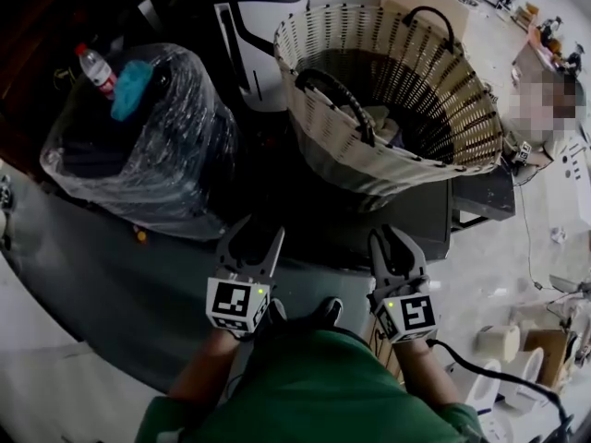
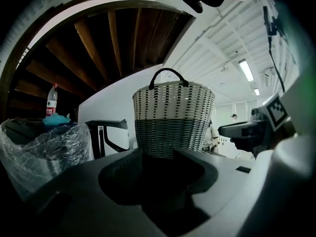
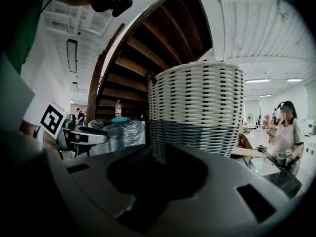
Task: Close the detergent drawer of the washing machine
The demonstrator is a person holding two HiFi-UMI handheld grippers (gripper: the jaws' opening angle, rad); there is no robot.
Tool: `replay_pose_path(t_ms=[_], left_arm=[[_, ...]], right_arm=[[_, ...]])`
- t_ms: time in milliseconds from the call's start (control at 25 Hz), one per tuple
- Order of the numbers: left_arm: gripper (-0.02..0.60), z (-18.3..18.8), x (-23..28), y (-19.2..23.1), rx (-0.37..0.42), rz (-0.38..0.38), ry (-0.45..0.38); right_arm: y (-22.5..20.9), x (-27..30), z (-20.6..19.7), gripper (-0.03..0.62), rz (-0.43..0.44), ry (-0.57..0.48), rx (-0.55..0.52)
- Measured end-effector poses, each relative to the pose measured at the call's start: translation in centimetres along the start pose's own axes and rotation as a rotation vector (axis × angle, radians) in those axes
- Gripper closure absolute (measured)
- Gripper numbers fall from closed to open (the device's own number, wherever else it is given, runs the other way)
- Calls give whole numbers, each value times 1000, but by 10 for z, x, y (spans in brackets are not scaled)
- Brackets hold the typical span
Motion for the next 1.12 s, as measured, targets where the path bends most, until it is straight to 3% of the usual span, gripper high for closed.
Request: replay_pose_path(t_ms=[360,1120], left_arm=[[377,-1,-2,-2,-17,5,-3],[377,-4,1,-20,-11,44,1]], right_arm=[[1,-8,5,505,5,34,-14],[-18,-12,2,510,54,-16,-29]])
Point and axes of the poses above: the fingertips, and each gripper's own axes: x forward along the fingers, y to its left, z out of its top, the point moved 1 cm from there along -x, backward along the fingers, and after that the axes turned 6 degrees about -z, right-handed, at the moved point
